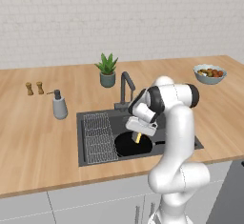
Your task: Pick the pan and sponge and place them into the sink. Then turn on the water.
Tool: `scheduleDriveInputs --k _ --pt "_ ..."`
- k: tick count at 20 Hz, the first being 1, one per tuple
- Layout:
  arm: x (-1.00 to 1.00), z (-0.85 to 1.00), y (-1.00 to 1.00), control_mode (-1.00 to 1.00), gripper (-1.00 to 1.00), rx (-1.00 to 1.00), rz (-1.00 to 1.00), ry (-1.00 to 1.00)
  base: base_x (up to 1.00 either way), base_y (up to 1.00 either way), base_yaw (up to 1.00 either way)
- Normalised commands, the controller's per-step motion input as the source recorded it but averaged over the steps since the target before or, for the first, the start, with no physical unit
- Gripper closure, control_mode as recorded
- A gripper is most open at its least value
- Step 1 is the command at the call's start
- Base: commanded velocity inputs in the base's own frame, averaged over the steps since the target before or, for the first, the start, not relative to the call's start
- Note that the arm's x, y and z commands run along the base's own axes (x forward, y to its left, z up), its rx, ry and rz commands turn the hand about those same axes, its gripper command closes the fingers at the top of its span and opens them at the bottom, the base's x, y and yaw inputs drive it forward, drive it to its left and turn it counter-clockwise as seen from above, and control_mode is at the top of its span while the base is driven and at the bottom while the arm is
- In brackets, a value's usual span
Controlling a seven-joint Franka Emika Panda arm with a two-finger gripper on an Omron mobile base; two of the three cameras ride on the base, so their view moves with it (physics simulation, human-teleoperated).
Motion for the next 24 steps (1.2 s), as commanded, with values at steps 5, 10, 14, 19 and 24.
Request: scheduleDriveInputs --k 5,10,14,19,24 --pt "-0.04 -0.26 0.28 -1.00 1.00 -0.07 0.00 -0.13 0.00 0.00 0.00" --pt "-0.37 -0.02 0.10 -1.00 -1.00 -0.06 0.00 -0.21 0.00 0.00 0.00" --pt "-0.22 0.31 -0.04 -1.00 -1.00 0.00 0.00 -0.19 0.00 0.00 0.00" --pt "-0.18 0.56 -0.15 -1.00 -1.00 0.00 0.00 -0.17 0.00 0.00 0.00" --pt "-0.38 0.63 -0.26 -1.00 -1.00 0.00 0.00 -0.17 0.00 0.00 0.00"
